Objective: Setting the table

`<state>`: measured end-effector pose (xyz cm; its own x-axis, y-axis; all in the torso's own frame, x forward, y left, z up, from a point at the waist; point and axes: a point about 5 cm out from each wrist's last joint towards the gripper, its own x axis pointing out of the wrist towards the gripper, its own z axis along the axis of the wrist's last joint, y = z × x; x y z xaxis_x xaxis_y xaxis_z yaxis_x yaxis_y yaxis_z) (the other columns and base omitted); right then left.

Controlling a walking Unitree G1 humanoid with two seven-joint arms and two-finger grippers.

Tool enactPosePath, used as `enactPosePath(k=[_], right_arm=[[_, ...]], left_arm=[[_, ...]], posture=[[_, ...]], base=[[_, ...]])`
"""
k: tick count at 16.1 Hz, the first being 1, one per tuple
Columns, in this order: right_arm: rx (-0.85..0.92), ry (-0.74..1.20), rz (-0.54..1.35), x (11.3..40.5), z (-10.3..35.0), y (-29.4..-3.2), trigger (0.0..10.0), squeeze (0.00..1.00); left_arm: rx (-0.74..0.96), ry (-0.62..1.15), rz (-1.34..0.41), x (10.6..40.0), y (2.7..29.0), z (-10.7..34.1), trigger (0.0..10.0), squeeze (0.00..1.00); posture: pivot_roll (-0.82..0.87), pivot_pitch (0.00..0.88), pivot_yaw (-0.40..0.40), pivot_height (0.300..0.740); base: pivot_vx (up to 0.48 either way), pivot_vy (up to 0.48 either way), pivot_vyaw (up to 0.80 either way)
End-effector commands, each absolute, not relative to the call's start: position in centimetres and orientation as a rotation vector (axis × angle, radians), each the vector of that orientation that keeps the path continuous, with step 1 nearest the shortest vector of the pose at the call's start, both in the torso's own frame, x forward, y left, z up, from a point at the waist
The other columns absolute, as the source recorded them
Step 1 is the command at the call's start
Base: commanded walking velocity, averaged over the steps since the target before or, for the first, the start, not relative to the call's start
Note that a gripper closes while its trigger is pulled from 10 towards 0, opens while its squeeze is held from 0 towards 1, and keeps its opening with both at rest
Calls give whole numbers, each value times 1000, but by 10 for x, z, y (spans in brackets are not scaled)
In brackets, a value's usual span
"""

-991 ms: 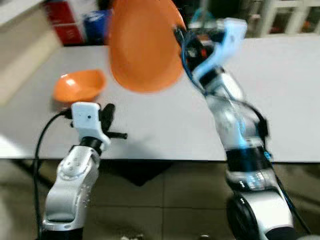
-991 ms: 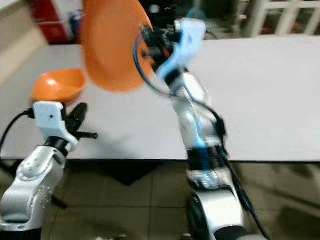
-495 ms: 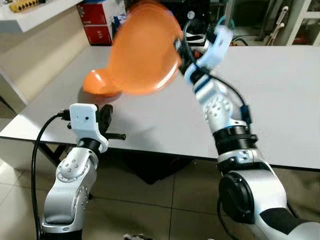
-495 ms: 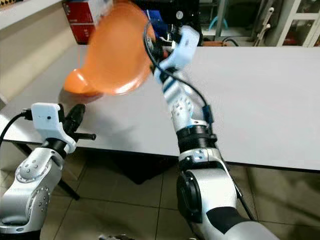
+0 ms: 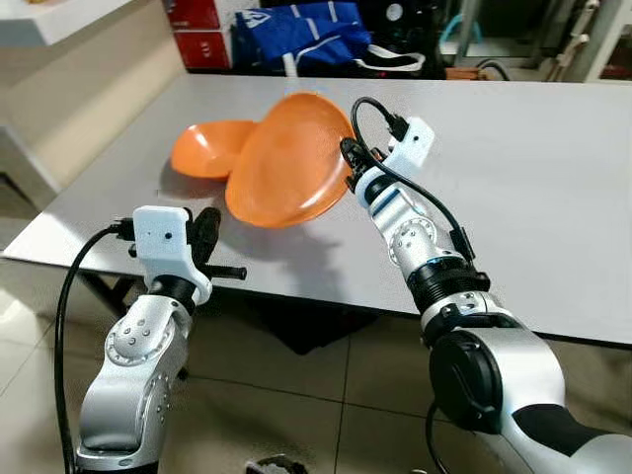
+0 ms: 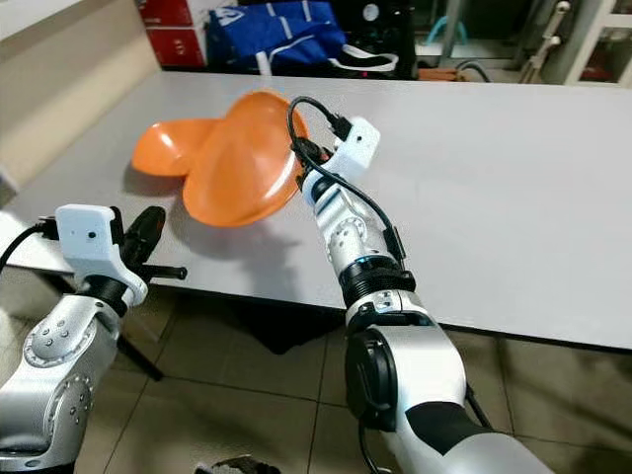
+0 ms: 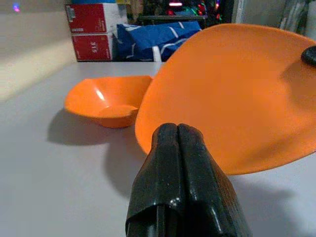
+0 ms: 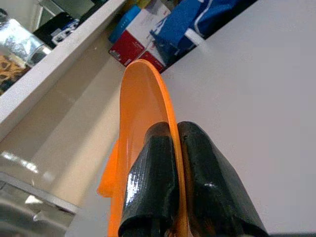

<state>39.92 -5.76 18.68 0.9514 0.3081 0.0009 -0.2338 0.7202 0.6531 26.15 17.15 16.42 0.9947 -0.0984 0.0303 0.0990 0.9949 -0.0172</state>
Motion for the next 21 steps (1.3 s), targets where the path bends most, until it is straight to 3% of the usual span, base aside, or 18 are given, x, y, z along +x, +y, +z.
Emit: enactPosePath(k=[1, 10, 21], right_arm=[[728, 48, 330, 402, 207, -52, 10000, 0], [649, 153, 248, 393, 158, -55, 10000, 0], [533, 199, 179, 389, 138, -67, 10000, 0]], left_arm=[[-1, -29, -83, 260, 175, 166, 10000, 0], [-2, -6, -94, 258, 174, 164, 10000, 0], [8, -3, -107, 257, 174, 165, 10000, 0]], posture=[[-4, 0, 102, 740], [-17, 0, 116, 740], [-11, 3, 125, 740]], base=[[0, 0, 0], [0, 0, 0], [0, 0, 0]])
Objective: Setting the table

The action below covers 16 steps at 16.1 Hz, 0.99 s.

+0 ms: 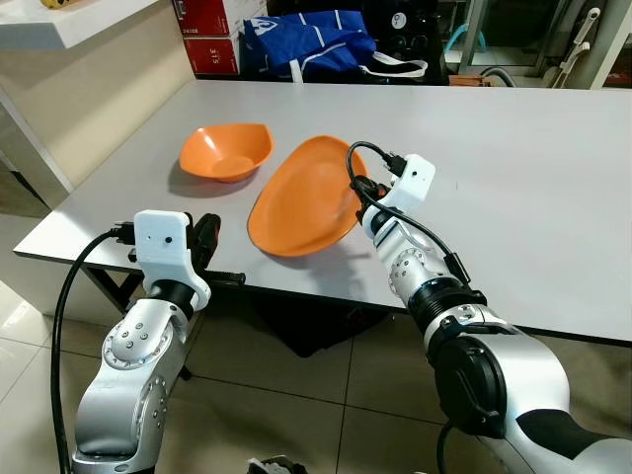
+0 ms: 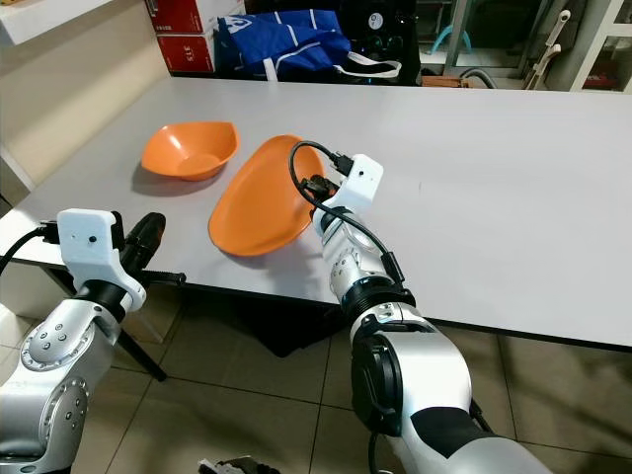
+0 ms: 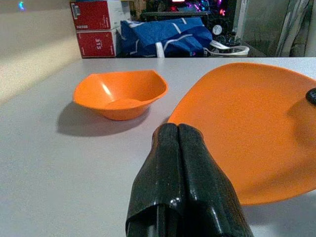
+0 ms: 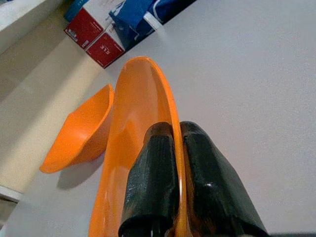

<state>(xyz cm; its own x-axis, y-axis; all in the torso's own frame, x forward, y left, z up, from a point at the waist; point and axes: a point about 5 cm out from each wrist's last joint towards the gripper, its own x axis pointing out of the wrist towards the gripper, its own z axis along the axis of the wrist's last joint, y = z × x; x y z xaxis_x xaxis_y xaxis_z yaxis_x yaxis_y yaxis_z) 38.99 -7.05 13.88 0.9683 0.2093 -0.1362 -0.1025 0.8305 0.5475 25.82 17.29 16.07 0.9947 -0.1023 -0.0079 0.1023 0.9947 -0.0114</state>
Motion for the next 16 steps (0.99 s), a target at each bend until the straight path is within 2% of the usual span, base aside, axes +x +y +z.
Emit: enactPosePath(k=[1, 4, 5, 6, 7, 16], right_arm=[[535, 240, 175, 385, 127, -65, 10000, 0], [492, 301, 162, 376, 107, -67, 10000, 12], [483, 311, 156, 374, 104, -67, 10000, 310], [472, 317, 153, 373, 101, -68, 10000, 776], [443, 332, 150, 369, 95, -69, 10000, 1000], [302, 285, 172, 365, 91, -67, 10000, 1000]], left_arm=[[8, -1, -108, 257, 173, 165, 10000, 0], [10, 1, -111, 257, 173, 166, 10000, 0], [11, 1, -112, 257, 173, 166, 10000, 0], [11, 1, -112, 256, 173, 166, 10000, 0], [12, 2, -113, 256, 173, 166, 10000, 0], [19, 5, -117, 255, 172, 165, 10000, 0]], posture=[[-10, 4, 126, 740], [-7, 7, 129, 740], [-7, 7, 129, 740], [-6, 9, 130, 740], [-6, 12, 131, 740], [-3, 12, 133, 740]], base=[[0, 0, 0], [0, 0, 0], [0, 0, 0], [0, 0, 0], [0, 0, 0], [0, 0, 0]])
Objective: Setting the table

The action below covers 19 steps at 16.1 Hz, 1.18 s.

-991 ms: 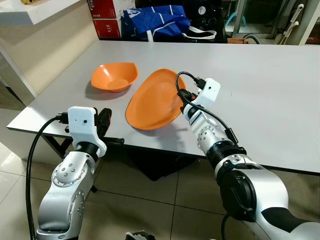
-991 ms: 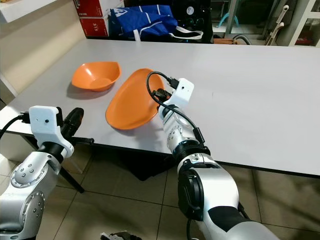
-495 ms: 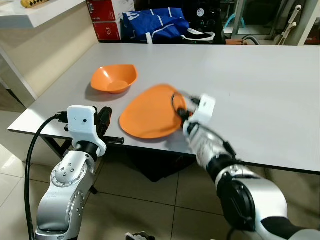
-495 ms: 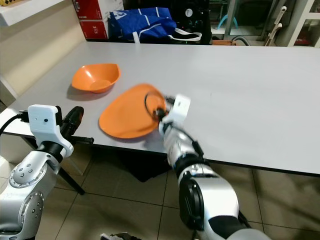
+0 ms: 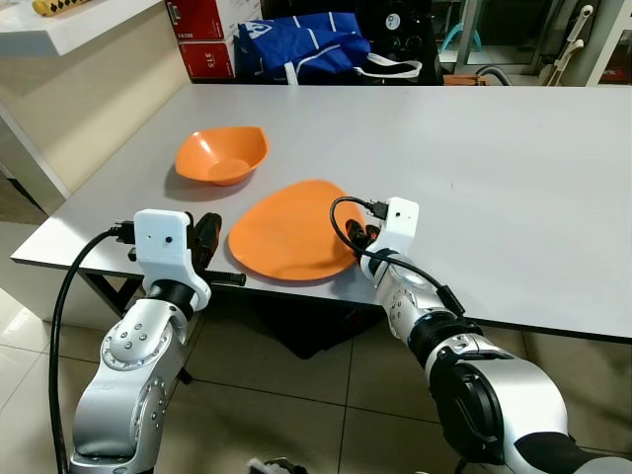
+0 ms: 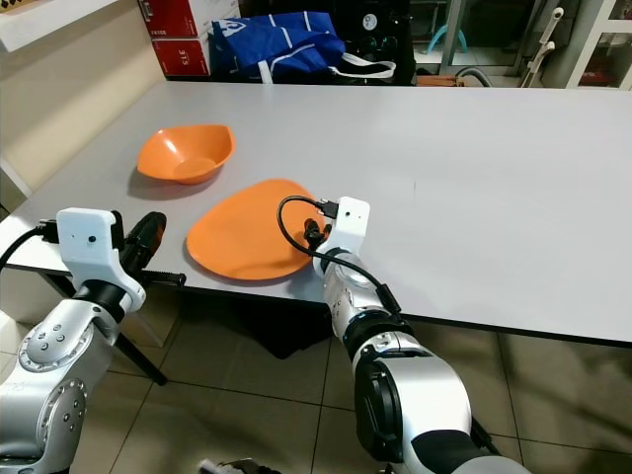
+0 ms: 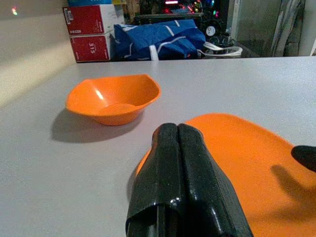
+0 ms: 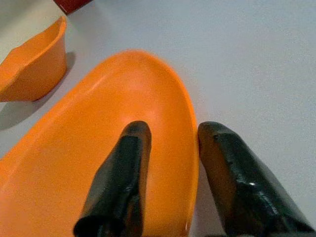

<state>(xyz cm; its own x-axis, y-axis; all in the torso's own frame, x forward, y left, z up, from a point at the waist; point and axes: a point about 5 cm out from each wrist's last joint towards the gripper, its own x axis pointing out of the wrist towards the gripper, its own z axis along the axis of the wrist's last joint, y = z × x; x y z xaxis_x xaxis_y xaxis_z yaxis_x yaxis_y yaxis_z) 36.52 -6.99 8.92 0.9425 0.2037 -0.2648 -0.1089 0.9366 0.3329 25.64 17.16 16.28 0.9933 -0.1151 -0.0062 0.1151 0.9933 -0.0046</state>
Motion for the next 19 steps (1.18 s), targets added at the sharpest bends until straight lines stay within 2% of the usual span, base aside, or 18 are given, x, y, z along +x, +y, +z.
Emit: enactPosePath(k=[1, 7, 8, 9, 11, 13, 17, 19], right_arm=[[259, 257, 173, 366, 94, -67, 10000, 1000], [121, 175, 145, 371, 104, -71, 10000, 1000], [59, 114, 137, 373, 113, -72, 10000, 945], [-35, -73, 124, 378, 138, -76, 10000, 0], [-70, -199, 108, 377, 153, -82, 10000, 0], [-145, -339, 38, 361, 159, -104, 10000, 0], [-149, -294, 24, 320, 132, -131, 10000, 0], [-192, -246, 29, 289, 113, -146, 10000, 0]], left_arm=[[22, 5, -118, 254, 172, 165, 10000, 0], [32, 4, -116, 255, 171, 164, 10000, 0], [35, 5, -113, 255, 172, 164, 10000, 0], [37, 12, -99, 257, 175, 161, 10000, 0], [39, 19, -98, 259, 176, 158, 10000, 0], [1, 50, -131, 266, 169, 150, 10000, 0], [-38, 90, -101, 269, 175, 139, 10000, 0], [-37, 90, -118, 265, 173, 139, 10000, 0]], posture=[[-3, 12, 133, 740], [-4, 7, 130, 740], [-10, 1, 126, 740], [-26, 0, 120, 740], [-39, 0, 118, 740], [-73, 0, 117, 740], [-119, 0, 101, 740], [-127, 0, 99, 740]], base=[[0, 0, 0], [0, 0, 0], [0, 0, 0], [0, 0, 0], [0, 0, 0], [0, 0, 0], [0, 0, 0], [0, 0, 0]])
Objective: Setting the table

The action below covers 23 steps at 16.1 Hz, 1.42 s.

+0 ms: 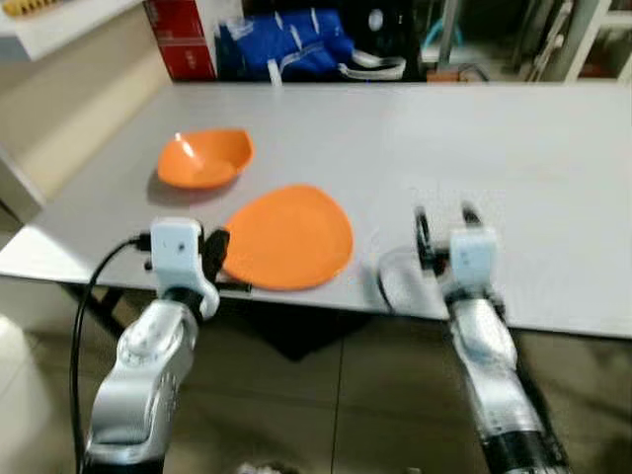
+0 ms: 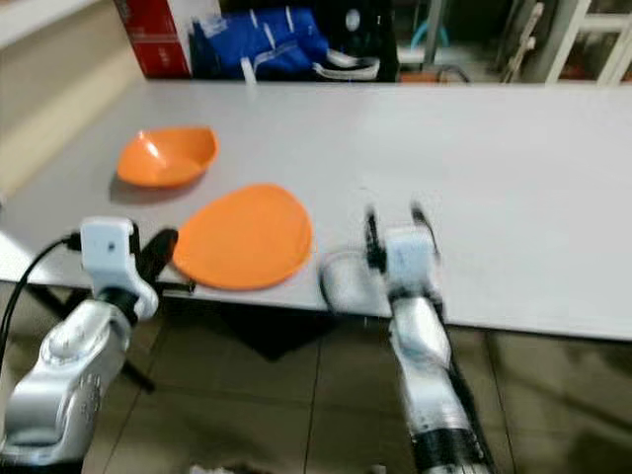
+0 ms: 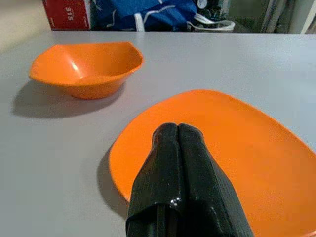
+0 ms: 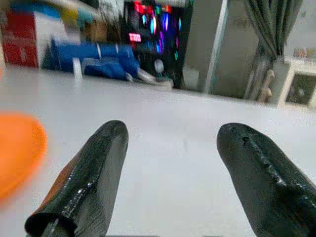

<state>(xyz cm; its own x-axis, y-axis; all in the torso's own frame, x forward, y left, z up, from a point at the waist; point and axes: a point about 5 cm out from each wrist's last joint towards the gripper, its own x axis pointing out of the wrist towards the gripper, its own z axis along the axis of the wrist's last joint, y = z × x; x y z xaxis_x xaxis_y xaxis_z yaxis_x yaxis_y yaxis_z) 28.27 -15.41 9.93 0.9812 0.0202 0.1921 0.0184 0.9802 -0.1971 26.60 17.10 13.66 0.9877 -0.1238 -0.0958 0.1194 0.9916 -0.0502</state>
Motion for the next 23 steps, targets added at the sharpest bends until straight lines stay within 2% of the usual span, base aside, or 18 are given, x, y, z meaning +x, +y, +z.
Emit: enactPosePath(k=[1, 4, 6, 9, 11, 23], right_arm=[[-202, -226, 18, 282, 111, -148, 10000, 0], [-201, -238, 9, 278, 118, -140, 10000, 0], [-186, -236, 31, 274, 124, -133, 10000, 0], [-179, -210, 32, 270, 122, -132, 10000, 0], [-180, -188, 43, 268, 118, -129, 10000, 0], [-143, -177, 84, 266, 122, -120, 10000, 0]], left_arm=[[-38, 96, -138, 268, 169, 138, 10000, 0], [-30, 126, -207, 289, 160, 135, 10000, 0], [-40, 142, -200, 304, 166, 136, 10000, 0], [-77, 16, -158, 299, 172, 156, 10000, 0], [-74, 8, -164, 295, 167, 154, 10000, 0], [-8, 9, -238, 296, 152, 150, 10000, 0]], posture=[[-141, 0, 104, 740], [-155, 0, 118, 740], [-167, 0, 137, 740], [-158, 0, 148, 740], [-145, 0, 140, 740], [-143, 0, 145, 740]], base=[[0, 0, 0], [0, 0, 0], [0, 0, 0], [0, 0, 0], [0, 0, 0], [413, 44, 0]])
